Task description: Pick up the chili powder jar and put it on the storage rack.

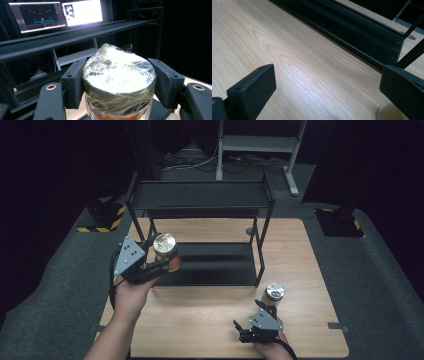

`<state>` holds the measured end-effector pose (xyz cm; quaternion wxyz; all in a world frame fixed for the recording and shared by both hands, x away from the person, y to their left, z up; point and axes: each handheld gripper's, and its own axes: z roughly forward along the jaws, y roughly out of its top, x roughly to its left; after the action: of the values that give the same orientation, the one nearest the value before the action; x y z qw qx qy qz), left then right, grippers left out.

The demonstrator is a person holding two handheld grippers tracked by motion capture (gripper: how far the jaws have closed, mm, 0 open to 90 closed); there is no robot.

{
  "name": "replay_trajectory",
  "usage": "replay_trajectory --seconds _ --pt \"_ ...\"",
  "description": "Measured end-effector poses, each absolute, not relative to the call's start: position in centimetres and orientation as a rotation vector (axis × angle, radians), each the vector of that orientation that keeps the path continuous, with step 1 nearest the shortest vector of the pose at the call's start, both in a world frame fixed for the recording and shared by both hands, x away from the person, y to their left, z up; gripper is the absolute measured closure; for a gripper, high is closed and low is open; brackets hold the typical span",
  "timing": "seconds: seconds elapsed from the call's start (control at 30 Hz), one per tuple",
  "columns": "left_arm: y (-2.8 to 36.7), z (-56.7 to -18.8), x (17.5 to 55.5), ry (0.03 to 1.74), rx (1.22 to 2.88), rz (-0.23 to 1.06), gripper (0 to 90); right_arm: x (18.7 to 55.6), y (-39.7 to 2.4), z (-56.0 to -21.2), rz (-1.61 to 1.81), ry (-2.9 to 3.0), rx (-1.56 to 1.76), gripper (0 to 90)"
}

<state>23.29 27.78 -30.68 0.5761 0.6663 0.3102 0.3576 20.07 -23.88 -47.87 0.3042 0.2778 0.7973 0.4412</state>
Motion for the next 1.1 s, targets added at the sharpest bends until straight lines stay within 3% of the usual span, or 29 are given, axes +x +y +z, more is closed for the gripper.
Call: replay_trajectory --seconds 1.1 --pt "26.9 -24.7 27.1 0.716 1.47 0.903 34.6 20.1 -24.1 -47.9 1.183 2.106 0.747 0.0"
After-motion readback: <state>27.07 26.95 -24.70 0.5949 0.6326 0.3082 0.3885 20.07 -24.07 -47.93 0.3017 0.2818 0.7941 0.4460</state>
